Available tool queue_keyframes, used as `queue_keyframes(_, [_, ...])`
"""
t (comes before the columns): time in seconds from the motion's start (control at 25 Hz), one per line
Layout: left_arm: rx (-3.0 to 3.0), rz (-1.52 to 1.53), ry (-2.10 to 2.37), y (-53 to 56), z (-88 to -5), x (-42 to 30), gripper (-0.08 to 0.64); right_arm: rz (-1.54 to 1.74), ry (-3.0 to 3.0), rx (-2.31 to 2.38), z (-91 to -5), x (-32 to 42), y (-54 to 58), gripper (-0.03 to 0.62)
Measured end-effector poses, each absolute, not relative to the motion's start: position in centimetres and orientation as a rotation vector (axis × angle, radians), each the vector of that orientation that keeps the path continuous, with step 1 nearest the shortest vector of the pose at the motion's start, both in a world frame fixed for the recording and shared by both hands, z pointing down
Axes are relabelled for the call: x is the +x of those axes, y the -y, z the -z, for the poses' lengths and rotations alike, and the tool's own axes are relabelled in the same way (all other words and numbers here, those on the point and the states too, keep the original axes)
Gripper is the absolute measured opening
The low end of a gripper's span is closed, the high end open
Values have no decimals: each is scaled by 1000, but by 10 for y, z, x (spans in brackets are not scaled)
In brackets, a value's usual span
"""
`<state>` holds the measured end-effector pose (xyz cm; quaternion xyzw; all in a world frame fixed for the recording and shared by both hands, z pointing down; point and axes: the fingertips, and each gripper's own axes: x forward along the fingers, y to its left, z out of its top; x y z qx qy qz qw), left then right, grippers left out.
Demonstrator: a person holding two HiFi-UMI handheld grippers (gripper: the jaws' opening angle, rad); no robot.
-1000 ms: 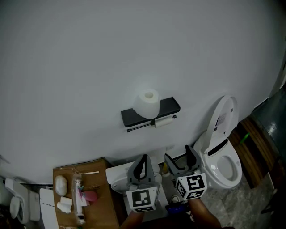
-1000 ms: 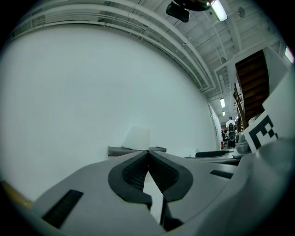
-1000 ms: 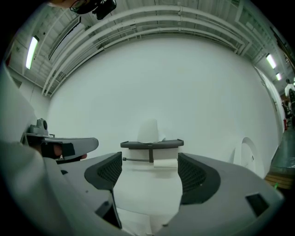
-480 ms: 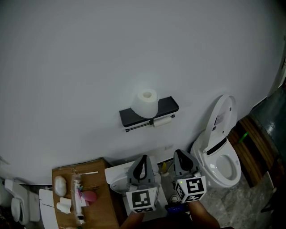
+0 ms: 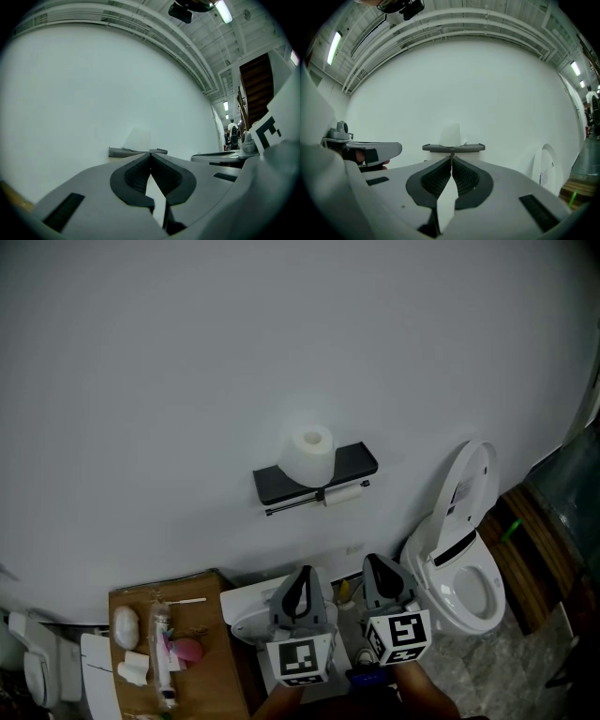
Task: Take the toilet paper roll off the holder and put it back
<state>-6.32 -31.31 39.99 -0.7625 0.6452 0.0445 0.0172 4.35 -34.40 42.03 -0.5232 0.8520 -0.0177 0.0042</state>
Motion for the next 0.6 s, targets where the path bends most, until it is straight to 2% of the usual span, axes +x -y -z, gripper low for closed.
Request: queue_keyframes(0.6, [-2368,-123,-2008,312,-403,-64,11,44,-2656,-1649,-418,45,344,20])
